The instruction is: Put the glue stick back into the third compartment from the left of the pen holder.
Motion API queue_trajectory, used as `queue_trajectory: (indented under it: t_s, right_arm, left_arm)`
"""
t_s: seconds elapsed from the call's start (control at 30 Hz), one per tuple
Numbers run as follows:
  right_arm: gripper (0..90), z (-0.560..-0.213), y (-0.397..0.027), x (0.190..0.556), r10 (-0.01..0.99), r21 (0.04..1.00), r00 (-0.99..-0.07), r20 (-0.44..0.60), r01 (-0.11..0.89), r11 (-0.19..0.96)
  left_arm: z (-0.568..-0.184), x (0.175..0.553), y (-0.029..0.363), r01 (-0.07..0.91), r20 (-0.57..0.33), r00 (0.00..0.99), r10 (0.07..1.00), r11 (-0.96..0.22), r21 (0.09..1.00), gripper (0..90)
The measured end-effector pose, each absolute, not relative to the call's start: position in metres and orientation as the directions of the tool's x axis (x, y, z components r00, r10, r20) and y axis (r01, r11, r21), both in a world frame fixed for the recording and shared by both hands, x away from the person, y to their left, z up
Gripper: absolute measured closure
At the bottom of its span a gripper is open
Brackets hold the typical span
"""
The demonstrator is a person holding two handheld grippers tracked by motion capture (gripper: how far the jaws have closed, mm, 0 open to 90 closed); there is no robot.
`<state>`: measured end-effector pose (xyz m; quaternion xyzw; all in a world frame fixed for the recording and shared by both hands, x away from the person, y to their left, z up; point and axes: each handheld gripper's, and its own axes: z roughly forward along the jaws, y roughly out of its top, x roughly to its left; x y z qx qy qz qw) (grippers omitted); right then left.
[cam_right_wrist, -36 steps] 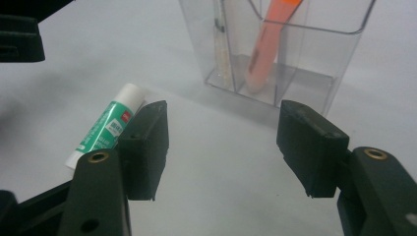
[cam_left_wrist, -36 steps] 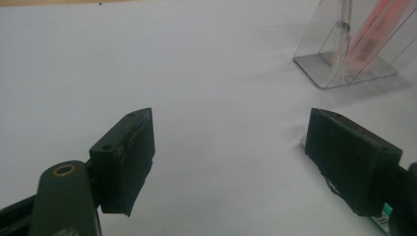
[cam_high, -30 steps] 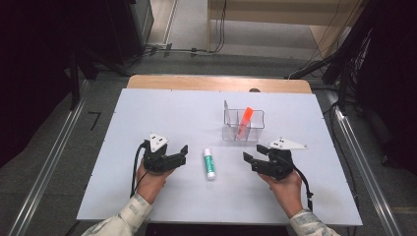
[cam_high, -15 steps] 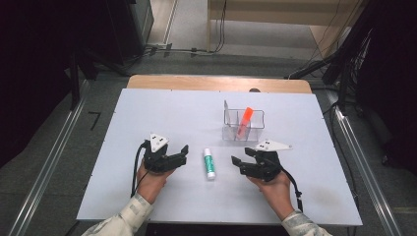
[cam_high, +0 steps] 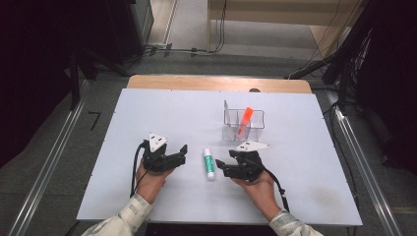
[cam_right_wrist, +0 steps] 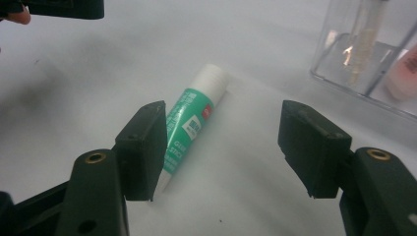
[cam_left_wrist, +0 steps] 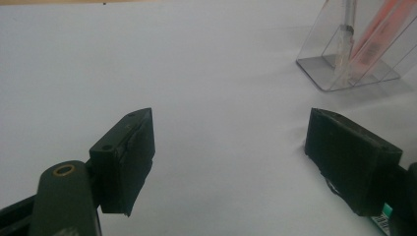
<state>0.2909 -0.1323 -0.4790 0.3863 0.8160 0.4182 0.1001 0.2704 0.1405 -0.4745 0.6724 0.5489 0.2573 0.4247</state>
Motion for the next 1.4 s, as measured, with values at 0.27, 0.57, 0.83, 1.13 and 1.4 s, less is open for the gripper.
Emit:
queue_trajectory:
  t_s: [0.27,0.57,0.83,1.13,1.4]
  right_arm:
    - [34.0,-0.486,-0.114,0.296,0.706,0.739,-0.69,0.161,0.558,0.376]
    - [34.0,-0.492,-0.099,0.3,0.707,0.727,-0.689,0.158,0.566,0.389]
    - [34.0,-0.497,-0.091,0.302,0.711,0.713,-0.687,0.15,0.573,0.403]
    - [34.2,-0.502,-0.085,0.303,0.713,0.693,-0.686,0.145,0.584,0.422]
    - [35.8,-0.505,-0.08,0.308,0.724,0.68,-0.677,0.135,0.594,0.429]
  left_arm:
    - [-0.475,0.271,0.142,0.52,-0.119,0.265,0.957,-0.038,0.853,19.2]
    - [-0.475,0.271,0.142,0.519,-0.119,0.264,0.957,-0.037,0.854,19.3]
    - [-0.475,0.271,0.141,0.52,-0.117,0.265,0.957,-0.04,0.853,19.3]
    - [-0.476,0.271,0.141,0.522,-0.121,0.266,0.956,-0.037,0.852,19.3]
    - [-0.476,0.271,0.141,0.523,-0.12,0.265,0.957,-0.038,0.851,19.3]
